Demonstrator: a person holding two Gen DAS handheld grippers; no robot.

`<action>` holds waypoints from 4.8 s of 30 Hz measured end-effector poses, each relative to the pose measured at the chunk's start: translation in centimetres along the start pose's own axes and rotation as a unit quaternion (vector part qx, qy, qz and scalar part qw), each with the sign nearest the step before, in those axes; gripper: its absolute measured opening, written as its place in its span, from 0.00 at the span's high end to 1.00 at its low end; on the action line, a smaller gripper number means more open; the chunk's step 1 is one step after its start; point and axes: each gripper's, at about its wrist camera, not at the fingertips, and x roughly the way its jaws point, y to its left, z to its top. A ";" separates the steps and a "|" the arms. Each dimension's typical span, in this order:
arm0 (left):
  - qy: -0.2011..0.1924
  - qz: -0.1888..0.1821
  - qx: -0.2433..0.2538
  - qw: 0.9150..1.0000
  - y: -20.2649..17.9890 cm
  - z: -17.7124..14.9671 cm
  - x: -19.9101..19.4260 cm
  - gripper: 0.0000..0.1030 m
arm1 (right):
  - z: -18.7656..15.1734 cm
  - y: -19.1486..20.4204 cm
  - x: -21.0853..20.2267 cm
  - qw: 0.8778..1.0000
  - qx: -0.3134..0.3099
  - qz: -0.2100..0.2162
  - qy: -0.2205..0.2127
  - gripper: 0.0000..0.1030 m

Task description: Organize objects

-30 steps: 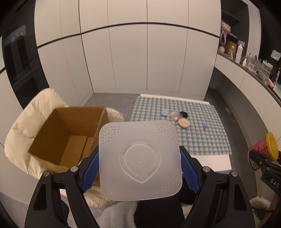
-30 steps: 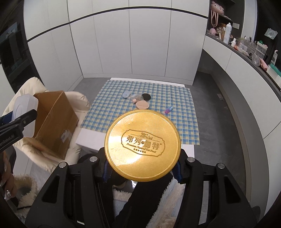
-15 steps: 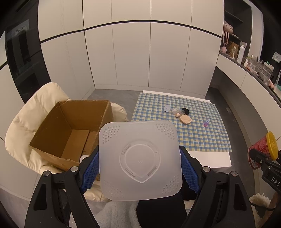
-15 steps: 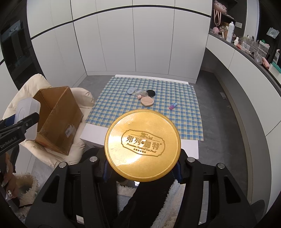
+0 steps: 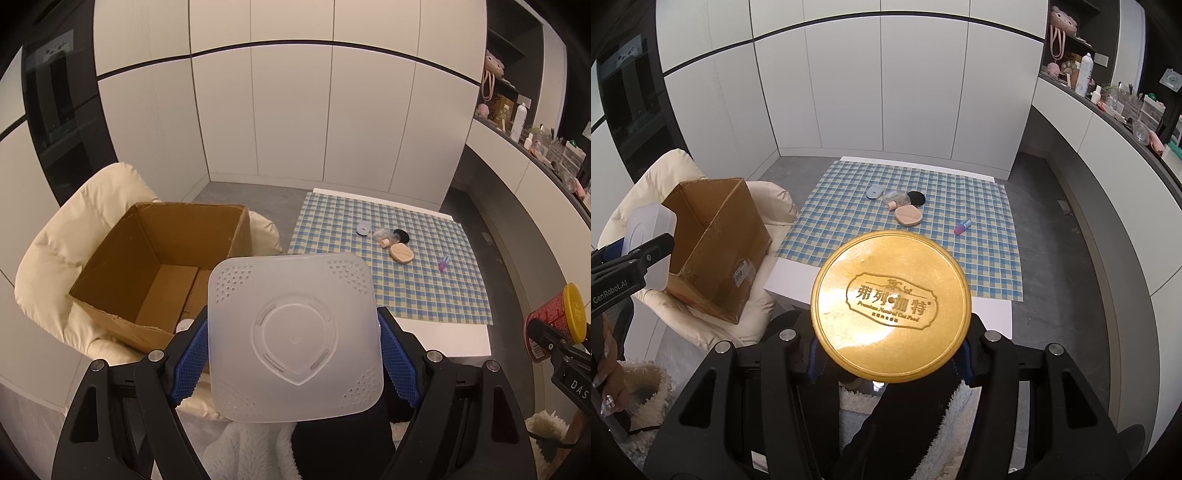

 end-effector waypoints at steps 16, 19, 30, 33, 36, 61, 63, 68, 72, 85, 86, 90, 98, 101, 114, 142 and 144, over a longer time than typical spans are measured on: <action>0.006 0.052 -0.057 0.997 5.9 -1.4 -0.8 0.19 | 1.4 6.1 1.5 0.997 -0.066 0.049 0.004 0.45; 0.008 0.064 -0.073 0.995 7.4 -2.1 -1.3 0.19 | 1.4 7.8 1.9 0.994 -0.083 0.064 0.007 0.45; 0.017 0.119 -0.138 0.983 13.7 -4.8 -3.1 0.19 | 1.9 15.4 3.0 0.980 -0.155 0.124 0.015 0.45; 0.021 0.135 -0.158 0.978 15.5 -5.7 -3.7 0.19 | 1.9 17.9 3.3 0.974 -0.178 0.142 0.019 0.45; 0.024 0.147 -0.175 0.973 17.0 -6.3 -4.2 0.19 | 1.7 20.5 3.4 0.966 -0.201 0.161 0.022 0.45; 0.015 0.161 -0.201 0.966 19.8 -3.7 -1.5 0.19 | 1.6 26.4 4.1 0.944 -0.268 0.189 0.027 0.45; 0.012 0.160 -0.203 0.966 20.0 -3.2 -1.2 0.19 | 2.3 26.9 4.4 0.944 -0.270 0.188 0.023 0.45; 0.005 0.166 -0.209 0.964 21.0 -1.6 0.2 0.19 | 4.0 28.5 5.1 0.942 -0.276 0.192 0.011 0.45; 0.004 0.169 -0.216 0.962 22.0 -0.7 1.5 0.19 | 5.4 30.1 6.1 0.940 -0.278 0.199 0.007 0.45; 0.030 0.175 -0.246 0.953 26.0 1.1 8.4 0.19 | 9.0 35.6 12.8 0.932 -0.300 0.201 0.020 0.45; 0.035 0.173 -0.249 0.952 26.3 1.2 9.2 0.19 | 9.3 36.0 13.7 0.932 -0.302 0.200 0.022 0.45; 0.047 0.170 -0.253 0.951 27.4 1.5 11.9 0.19 | 10.1 37.1 16.4 0.931 -0.307 0.195 0.033 0.45; 0.079 0.180 -0.249 0.948 28.7 1.1 16.6 0.19 | 10.9 39.1 21.6 0.929 -0.309 0.194 0.057 0.45; 0.090 0.179 -0.252 0.947 29.2 0.8 17.7 0.19 | 10.8 39.7 23.4 0.929 -0.309 0.192 0.069 0.45; 0.102 0.177 -0.250 0.947 29.5 0.8 19.3 0.19 | 9.8 40.5 27.0 0.926 -0.310 0.192 0.099 0.45; 0.059 0.192 -0.236 0.951 28.2 2.3 17.4 0.03 | 10.5 39.6 25.6 0.932 -0.287 0.213 0.067 0.09; 0.059 0.194 -0.236 0.950 28.2 2.3 17.3 0.03 | 10.4 39.5 25.5 0.932 -0.286 0.214 0.068 0.09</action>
